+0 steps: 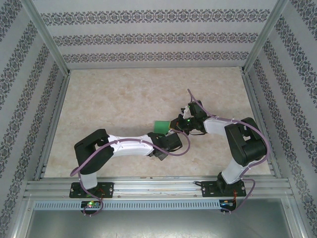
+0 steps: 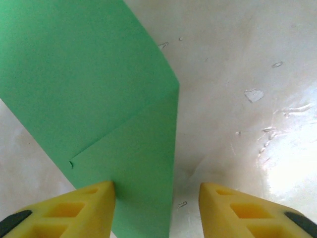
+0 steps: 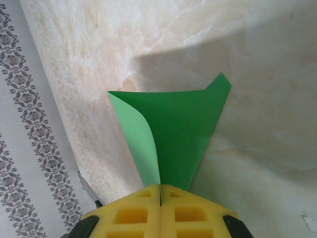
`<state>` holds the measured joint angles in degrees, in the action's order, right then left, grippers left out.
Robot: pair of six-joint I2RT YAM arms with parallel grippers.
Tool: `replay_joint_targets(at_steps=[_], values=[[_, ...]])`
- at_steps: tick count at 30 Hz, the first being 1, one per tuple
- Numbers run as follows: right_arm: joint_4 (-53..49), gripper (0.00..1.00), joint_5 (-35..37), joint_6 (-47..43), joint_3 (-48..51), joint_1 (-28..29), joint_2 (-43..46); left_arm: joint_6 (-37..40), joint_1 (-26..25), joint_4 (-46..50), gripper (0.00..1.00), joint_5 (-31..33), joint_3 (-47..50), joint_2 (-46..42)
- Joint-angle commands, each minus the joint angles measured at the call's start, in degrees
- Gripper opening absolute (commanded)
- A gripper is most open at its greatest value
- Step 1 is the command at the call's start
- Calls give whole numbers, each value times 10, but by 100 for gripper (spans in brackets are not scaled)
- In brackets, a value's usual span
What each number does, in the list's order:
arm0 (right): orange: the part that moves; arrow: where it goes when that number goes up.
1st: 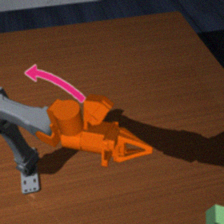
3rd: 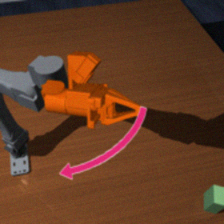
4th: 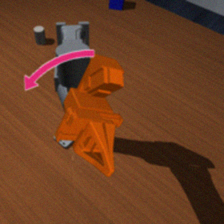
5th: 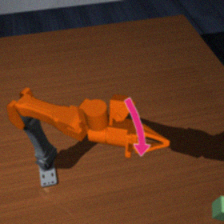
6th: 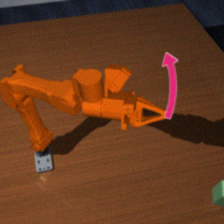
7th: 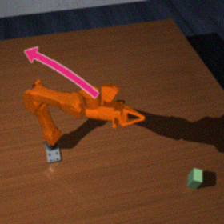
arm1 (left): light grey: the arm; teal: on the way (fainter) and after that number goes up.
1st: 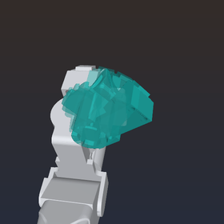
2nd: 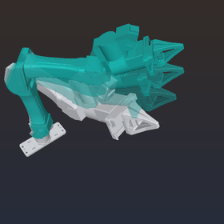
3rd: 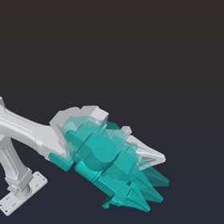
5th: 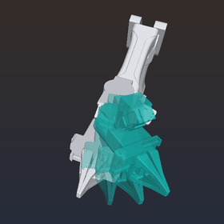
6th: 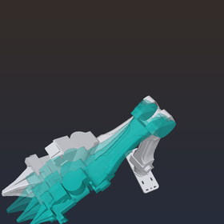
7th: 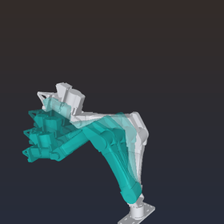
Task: Fold a paper plane with a square sheet of paper (fold left side to right side)
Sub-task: Fold the wing for the fifth time at the center of the table.
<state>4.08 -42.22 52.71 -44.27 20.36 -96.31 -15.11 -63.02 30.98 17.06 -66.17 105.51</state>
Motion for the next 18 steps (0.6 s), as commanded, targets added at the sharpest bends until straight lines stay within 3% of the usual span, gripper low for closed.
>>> replay_joint_targets(at_steps=[1, 18], values=[[1, 0, 10, 8, -4, -5, -9, -11, -8, 30, 45, 21, -12, 6], [-2, 0, 21, -2, 6, -12, -10, -23, -7, 18, 15, 32, 1, -4]])
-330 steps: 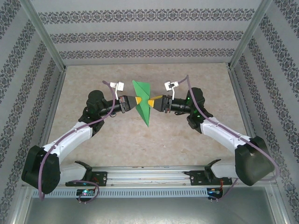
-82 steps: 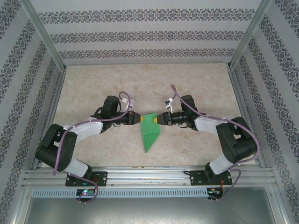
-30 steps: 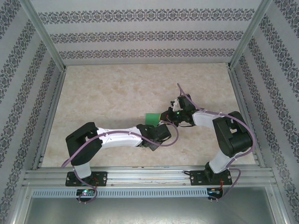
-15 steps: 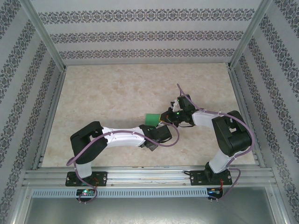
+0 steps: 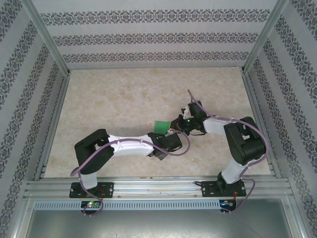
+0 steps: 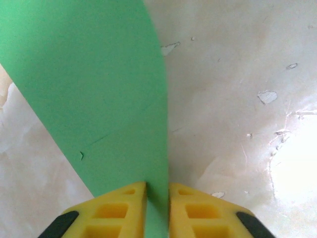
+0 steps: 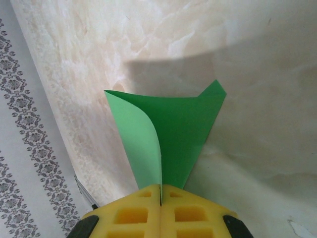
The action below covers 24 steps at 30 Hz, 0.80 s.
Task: Fold a paper plane with a square sheet of paper (fold left side to right side)
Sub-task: Fold the wing for the fifth time at the center of the table.
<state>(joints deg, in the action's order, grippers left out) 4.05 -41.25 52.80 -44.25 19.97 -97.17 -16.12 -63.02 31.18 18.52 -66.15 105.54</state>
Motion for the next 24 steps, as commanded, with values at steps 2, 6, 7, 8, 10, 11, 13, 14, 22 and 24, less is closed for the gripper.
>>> replay_joint_targets(at_steps=[2, 6, 7, 8, 10, 11, 13, 14, 22, 24], values=[[-3, 2, 13, -7, 7, -10, 2, -16, -7, 16, 10, 20, 2, -7], [-12, 11, 20, -23, 12, -18, 16, -19, -3, 15, 0, 14, 2, -13], [-17, 13, 22, -29, 12, -22, 21, -20, -2, 15, 0, 9, 1, -15], [-27, 18, 28, -38, 13, -28, 30, -21, 0, 14, 0, 4, 2, -17], [-58, 25, 47, -65, 13, -41, 52, -21, 5, 11, 0, -11, 2, -23], [-79, 29, 61, -84, 13, -51, 66, -23, 8, 9, 0, -21, 3, -26], [-118, 36, 92, -120, 17, -69, 95, -24, 16, 3, 0, -46, 6, -35], [-133, 39, 106, -137, 21, -80, 112, -26, 23, -2, 0, -64, 8, -40], [-144, 55, 128, -211, 86, -145, 220, -55, 91, -47, 0, -244, 23, -64], [-135, 57, 119, -216, 96, -146, 227, -67, 107, -60, 0, -284, 27, -63]])
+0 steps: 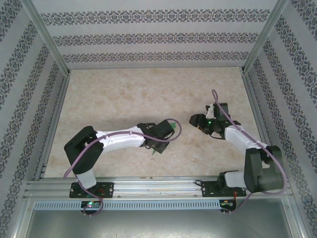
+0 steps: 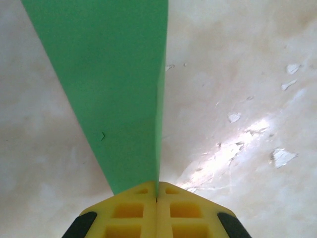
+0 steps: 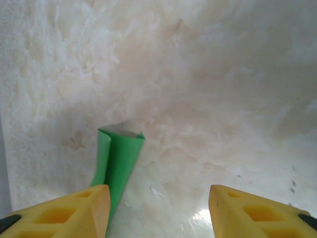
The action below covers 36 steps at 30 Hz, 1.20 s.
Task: Fold a paper plane with a square sheet of paper (fold left side to right side)
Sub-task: Fold the wing for the fifth time at the center of the table.
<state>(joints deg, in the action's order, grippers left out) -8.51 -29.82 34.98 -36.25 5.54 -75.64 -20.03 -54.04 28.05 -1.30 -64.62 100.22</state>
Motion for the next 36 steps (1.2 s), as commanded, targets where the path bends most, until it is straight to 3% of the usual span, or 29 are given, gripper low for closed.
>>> replay_joint_targets(at_steps=[1, 6, 13, 22, 36], values=[[2, 57, -6, -37, 24, -3, 13, -35, 26, -39, 0, -107, 15, -10], [52, 57, -47, -27, 47, -4, 3, -85, 65, -104, 0, -210, 40, -7], [101, 56, -86, -27, 61, 8, -16, -165, 105, -239, 0, -298, 99, -15], [198, 54, -97, 24, 78, 54, -56, -258, 143, -397, 0, -363, 169, -24], [281, 49, -58, 96, 57, 132, -122, -364, 166, -578, 0, -400, 245, -2]])
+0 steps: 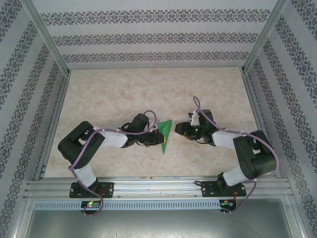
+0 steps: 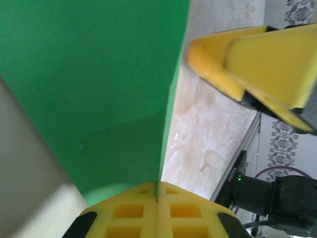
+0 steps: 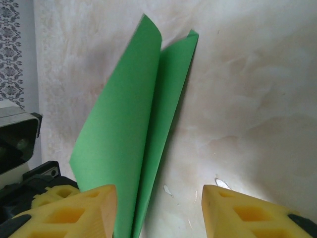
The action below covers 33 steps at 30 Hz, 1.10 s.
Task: Fold a paper plane with a square sheet of paper (fold left side to right side)
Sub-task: Fold the wing for the fifth time at the center of the table.
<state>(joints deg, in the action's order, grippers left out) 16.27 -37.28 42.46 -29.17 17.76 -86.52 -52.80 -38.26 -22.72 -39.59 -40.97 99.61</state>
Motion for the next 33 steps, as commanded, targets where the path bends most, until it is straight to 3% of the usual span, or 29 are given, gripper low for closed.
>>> replay_joint_targets(at_steps=[1, 16, 33], values=[[37, 49, 18, 25, -17, 14, -19, -36, 9, -71, 0, -17, 9, 6], [72, 48, 29, 50, -34, 44, -57, -90, 18, -161, 0, -30, 35, 42], [97, 44, 29, 62, -50, 59, -89, -107, 19, -187, 0, -35, 42, 57]])
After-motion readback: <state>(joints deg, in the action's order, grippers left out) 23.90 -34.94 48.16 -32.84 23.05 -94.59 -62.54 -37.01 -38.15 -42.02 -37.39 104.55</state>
